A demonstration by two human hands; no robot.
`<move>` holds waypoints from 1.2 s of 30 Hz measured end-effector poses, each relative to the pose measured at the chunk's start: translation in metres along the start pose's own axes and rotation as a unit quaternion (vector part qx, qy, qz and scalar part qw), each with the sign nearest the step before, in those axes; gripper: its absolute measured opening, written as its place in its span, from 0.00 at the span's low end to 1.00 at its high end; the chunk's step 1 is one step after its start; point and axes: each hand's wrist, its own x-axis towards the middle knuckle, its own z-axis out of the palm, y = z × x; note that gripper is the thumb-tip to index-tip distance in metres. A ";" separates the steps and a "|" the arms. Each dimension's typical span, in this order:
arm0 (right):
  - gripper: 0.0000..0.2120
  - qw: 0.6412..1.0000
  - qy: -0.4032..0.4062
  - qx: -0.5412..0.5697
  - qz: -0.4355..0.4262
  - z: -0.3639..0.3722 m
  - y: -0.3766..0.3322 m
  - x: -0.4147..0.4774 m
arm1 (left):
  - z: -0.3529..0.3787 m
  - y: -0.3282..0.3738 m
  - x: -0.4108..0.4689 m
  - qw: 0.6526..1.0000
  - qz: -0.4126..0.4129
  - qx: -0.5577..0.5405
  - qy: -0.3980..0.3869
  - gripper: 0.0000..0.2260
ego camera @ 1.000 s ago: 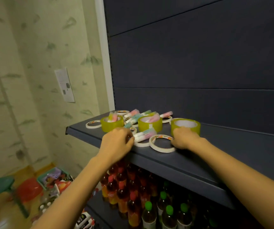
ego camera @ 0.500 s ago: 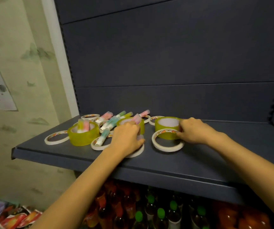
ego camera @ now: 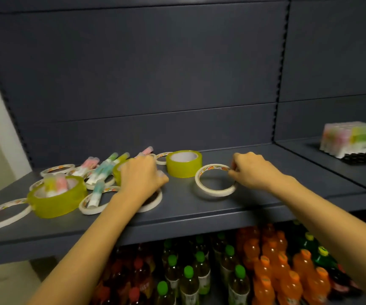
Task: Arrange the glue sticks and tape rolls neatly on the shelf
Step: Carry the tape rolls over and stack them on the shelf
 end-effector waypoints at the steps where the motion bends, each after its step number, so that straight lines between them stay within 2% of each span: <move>1: 0.13 1.000 0.006 0.001 0.011 -0.003 0.005 -0.005 | -0.005 0.005 0.002 1.000 0.004 -0.019 0.009 0.11; 5: 0.12 0.998 0.021 0.002 0.054 -0.017 0.031 -0.022 | -0.025 0.034 0.012 0.990 -0.008 -0.140 0.018 0.07; 8: 0.13 0.996 0.027 -0.004 0.083 -0.028 0.059 -0.036 | -0.035 0.069 0.017 0.971 -0.005 -0.238 -0.006 0.08; 14: 0.14 0.991 0.040 -0.022 0.127 -0.054 0.133 -0.061 | -0.025 0.153 0.023 0.941 0.046 -0.334 -0.022 0.07; 20: 0.13 0.983 0.065 -0.051 0.163 -0.085 0.225 -0.077 | -0.009 0.259 0.026 0.923 0.073 -0.375 -0.034 0.06; 25: 0.13 0.983 0.074 -0.062 0.159 -0.099 0.300 -0.079 | 0.008 0.337 0.026 0.928 0.073 -0.362 -0.056 0.05; 36: 0.14 0.988 0.074 -0.028 0.133 -0.103 0.408 -0.077 | 0.052 0.447 0.035 0.937 0.085 -0.338 -0.001 0.05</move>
